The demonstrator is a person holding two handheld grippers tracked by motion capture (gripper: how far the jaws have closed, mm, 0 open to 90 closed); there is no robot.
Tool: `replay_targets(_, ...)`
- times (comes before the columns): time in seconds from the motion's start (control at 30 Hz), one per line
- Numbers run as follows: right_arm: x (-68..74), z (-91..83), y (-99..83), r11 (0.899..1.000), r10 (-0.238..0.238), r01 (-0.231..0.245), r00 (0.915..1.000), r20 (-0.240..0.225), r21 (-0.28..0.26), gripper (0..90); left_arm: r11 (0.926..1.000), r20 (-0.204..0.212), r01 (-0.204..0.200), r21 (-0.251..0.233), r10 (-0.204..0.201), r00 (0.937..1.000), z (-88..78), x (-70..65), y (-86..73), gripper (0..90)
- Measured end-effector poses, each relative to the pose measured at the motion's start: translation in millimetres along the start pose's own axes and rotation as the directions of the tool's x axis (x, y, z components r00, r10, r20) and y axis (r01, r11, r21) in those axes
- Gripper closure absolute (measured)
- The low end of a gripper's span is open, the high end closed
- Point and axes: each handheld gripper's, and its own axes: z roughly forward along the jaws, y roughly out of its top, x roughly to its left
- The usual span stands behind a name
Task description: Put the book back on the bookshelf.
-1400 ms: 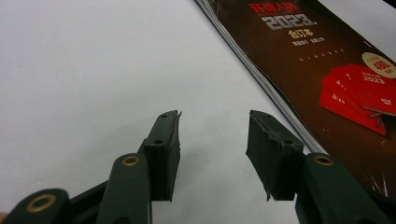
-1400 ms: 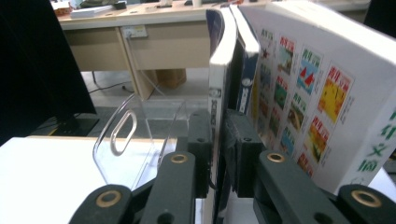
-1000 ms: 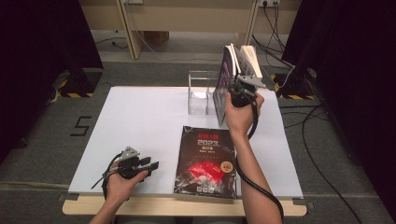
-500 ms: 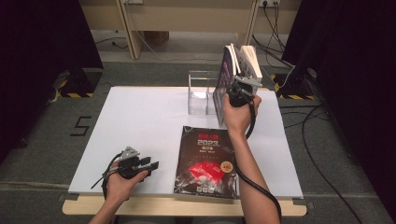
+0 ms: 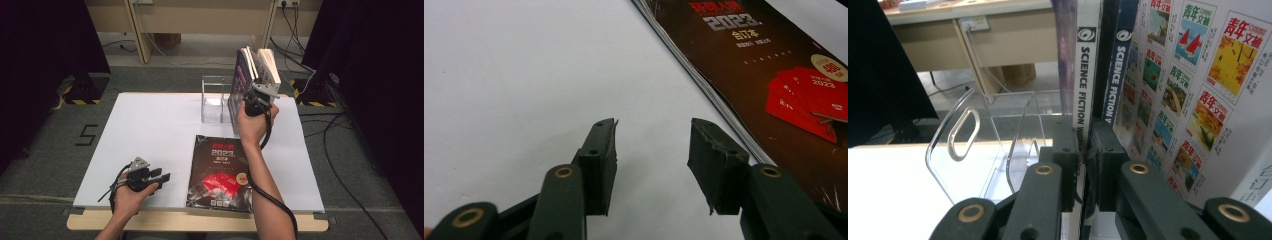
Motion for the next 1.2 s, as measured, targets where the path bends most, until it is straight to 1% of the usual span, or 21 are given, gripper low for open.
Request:
replay_targets(0.1, 0.5, 2.0, -0.6, 1.000, -0.001, 0.001, 1.0000, 0.005, -0.021, 83.8, 1.0000, 0.000, 0.001, -0.001, -0.001, 1.0000, 0.0, 0.4, 0.0, 53.2)
replay_targets(0.2, 2.0, 3.8, -0.3, 1.000, -0.003, 0.004, 0.9999, 0.011, -0.021, 83.7, 1.0000, 0.000, 0.000, 0.001, 0.000, 1.0000, 0.2, 0.5, -0.1, 53.3)
replay_targets(0.23, 3.0, 3.9, 0.1, 1.000, 0.000, 0.000, 0.9999, 0.013, -0.017, 83.6, 1.0000, 0.001, 0.000, 0.001, 0.000, 1.0000, 0.3, 0.3, -0.2, 53.2)
replay_targets(0.37, 4.9, 4.1, 0.7, 1.000, -0.013, 0.014, 0.9997, 0.020, -0.009, 83.0, 1.0000, 0.002, 0.000, 0.004, 0.000, 1.0000, 0.2, -0.3, -0.1, 53.3)
replay_targets(0.53, 6.2, 1.0, 1.3, 0.999, -0.026, 0.026, 0.9994, 0.020, 0.025, 80.0, 1.0000, 0.002, -0.005, 0.008, 0.005, 1.0000, 0.4, -0.3, 0.0, 53.3)
replay_targets(0.57, 6.7, 0.5, 0.7, 0.999, -0.038, 0.037, 0.9989, 0.026, 0.039, 78.8, 1.0000, 0.004, 0.000, 0.003, 0.000, 1.0000, 0.8, -0.7, -0.3, 53.3)
replay_targets(0.63, 5.8, -1.0, -1.2, 0.998, -0.035, 0.034, 0.9991, 0.024, 0.046, 77.2, 1.0000, 0.004, -0.001, 0.002, 0.001, 1.0000, 0.9, -0.8, -0.3, 53.2)
replay_targets(0.67, 5.2, -1.9, -2.4, 0.998, -0.043, 0.042, 0.9988, 0.023, 0.052, 77.0, 1.0000, 0.004, -0.001, 0.003, 0.001, 1.0000, 1.0, -0.8, -0.3, 53.2)
replay_targets(0.7, 5.5, -3.1, -3.7, 0.998, -0.041, 0.039, 0.9989, 0.023, 0.058, 76.7, 1.0000, 0.001, -0.004, 0.008, 0.004, 1.0000, 0.8, -0.7, 0.0, 53.3)
replay_targets(0.73, 5.0, -3.7, -5.0, 0.997, -0.053, 0.052, 0.9984, 0.021, 0.063, 76.2, 0.9999, 0.003, -0.004, 0.009, 0.004, 1.0000, 0.9, -0.7, 0.0, 53.2)
replay_targets(0.9, 1.1, -8.2, -10.8, 0.995, -0.057, 0.056, 0.9983, 0.009, 0.087, 74.7, 0.9999, 0.004, -0.005, 0.010, 0.005, 1.0000, 1.3, -2.1, -0.1, 53.3)
replay_targets(1.0, -2.4, -10.5, -11.8, 0.995, -0.061, 0.060, 0.9981, 0.009, 0.086, 74.4, 0.9999, 0.003, -0.007, 0.010, 0.007, 1.0000, 1.8, -2.3, 0.2, 53.3)
replay_targets(1.07, -5.3, -12.1, -11.9, 0.995, -0.050, 0.049, 0.9988, 0.000, 0.081, 74.3, 0.9999, 0.006, -0.008, 0.008, 0.008, 1.0000, 2.0, -2.8, 0.3, 53.3)
replay_targets(1.1, -6.7, -13.0, -12.0, 0.995, -0.055, 0.055, 0.9985, -0.003, 0.081, 74.4, 0.9999, 0.008, -0.007, 0.008, 0.007, 0.9999, 2.0, -3.2, 0.4, 53.3)
replay_targets(1.2, -9.9, -16.1, -13.1, 0.996, -0.046, 0.047, 0.9988, -0.015, 0.082, 76.5, 0.9999, 0.008, -0.010, 0.009, 0.010, 0.9999, 2.4, -3.5, 0.2, 53.3)
